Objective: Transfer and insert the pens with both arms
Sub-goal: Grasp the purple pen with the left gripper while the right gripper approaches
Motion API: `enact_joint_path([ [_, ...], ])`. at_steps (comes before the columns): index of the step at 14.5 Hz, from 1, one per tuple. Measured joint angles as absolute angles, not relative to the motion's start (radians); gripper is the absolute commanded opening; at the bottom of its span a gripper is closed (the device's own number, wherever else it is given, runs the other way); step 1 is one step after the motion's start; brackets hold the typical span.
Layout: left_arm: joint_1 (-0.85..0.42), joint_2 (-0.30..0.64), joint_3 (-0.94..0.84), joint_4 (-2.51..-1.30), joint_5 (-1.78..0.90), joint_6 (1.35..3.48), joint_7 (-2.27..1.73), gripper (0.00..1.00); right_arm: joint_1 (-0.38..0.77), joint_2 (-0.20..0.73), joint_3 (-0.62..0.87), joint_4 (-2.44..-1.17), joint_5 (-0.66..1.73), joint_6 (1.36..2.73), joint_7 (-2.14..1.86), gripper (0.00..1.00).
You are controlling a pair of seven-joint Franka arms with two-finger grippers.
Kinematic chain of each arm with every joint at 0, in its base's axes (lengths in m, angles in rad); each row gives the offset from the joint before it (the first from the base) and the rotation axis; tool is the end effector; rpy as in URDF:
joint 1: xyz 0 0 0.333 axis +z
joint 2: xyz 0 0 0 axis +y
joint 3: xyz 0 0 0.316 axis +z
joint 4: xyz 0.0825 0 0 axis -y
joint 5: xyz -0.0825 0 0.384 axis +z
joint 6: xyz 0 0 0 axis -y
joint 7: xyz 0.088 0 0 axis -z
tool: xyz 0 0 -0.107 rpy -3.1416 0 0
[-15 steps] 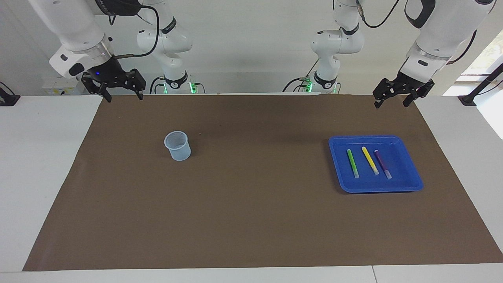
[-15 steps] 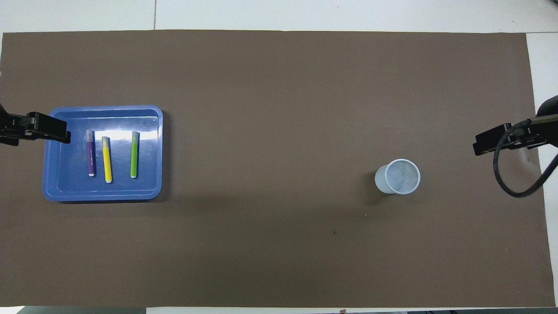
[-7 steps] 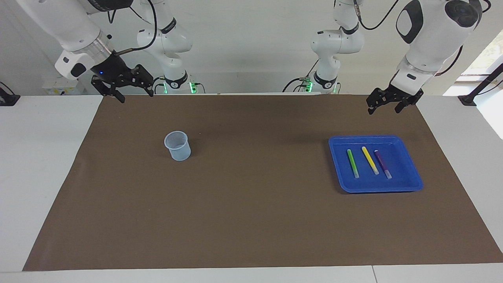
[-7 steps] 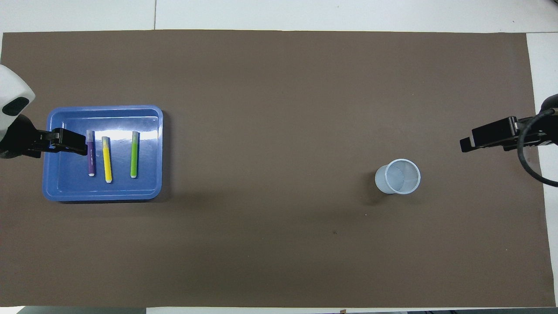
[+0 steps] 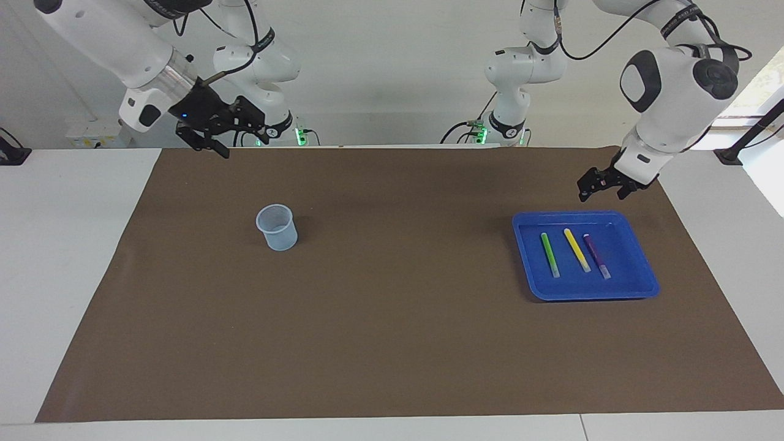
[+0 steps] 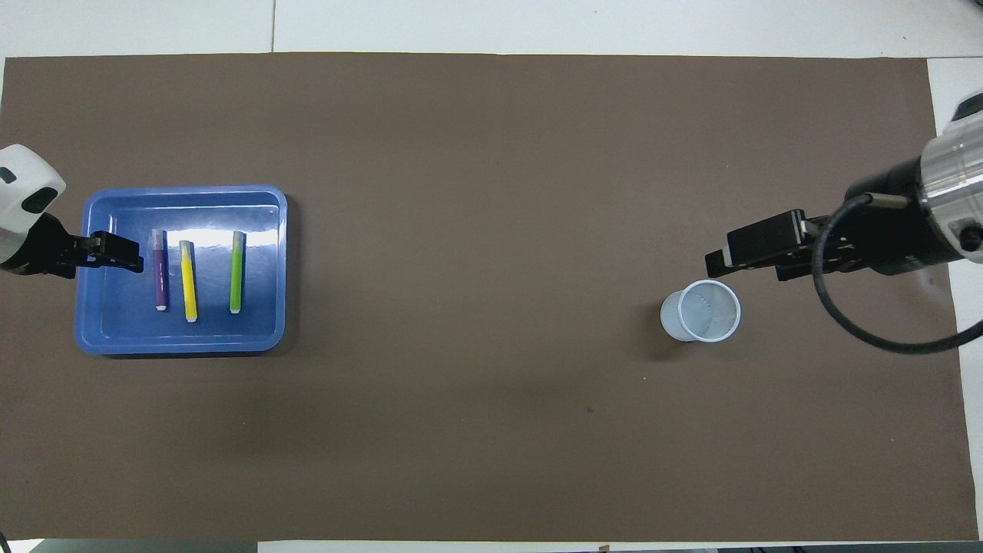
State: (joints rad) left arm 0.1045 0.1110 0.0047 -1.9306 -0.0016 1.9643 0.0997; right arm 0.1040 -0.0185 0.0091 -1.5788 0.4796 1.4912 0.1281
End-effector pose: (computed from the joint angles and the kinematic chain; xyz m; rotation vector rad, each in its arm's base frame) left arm 0.5727 0.0626 0.4238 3.1303 0.0159 -0.1202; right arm 0.5306 0.1131 0.6370 -2.6691 -0.0094 0.1700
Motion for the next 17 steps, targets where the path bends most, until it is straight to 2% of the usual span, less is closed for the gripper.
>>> enact_joint_path([
  [3,0.112,0.198,0.003,-1.984,-0.002,2.166,0.101,0.97,0.179,-0.035,0.012,-1.638,0.549,1.651,0.225,1.0],
  [5,0.115,0.237,0.003,-1.992,-0.002,2.206,0.102,0.97,0.225,-0.058,0.014,-1.713,0.618,1.792,0.309,1.0],
  [7,0.12,0.269,0.003,-1.993,-0.002,2.226,0.11,0.91,0.284,-0.078,0.016,-1.777,0.641,1.907,0.393,1.0],
  [9,0.125,0.288,0.003,-1.993,-0.002,2.23,0.116,0.86,0.335,-0.089,0.017,-1.809,0.643,1.953,0.436,1.0],
  [13,0.126,0.299,0.003,-1.993,-0.002,2.23,0.118,0.64,0.363,-0.096,0.017,-1.858,0.677,2.015,0.446,1.0],
  [17,0.126,0.304,0.002,-1.993,-0.002,2.23,0.119,0.59,0.423,-0.091,0.016,-1.91,0.728,2.159,0.454,1.0],
])
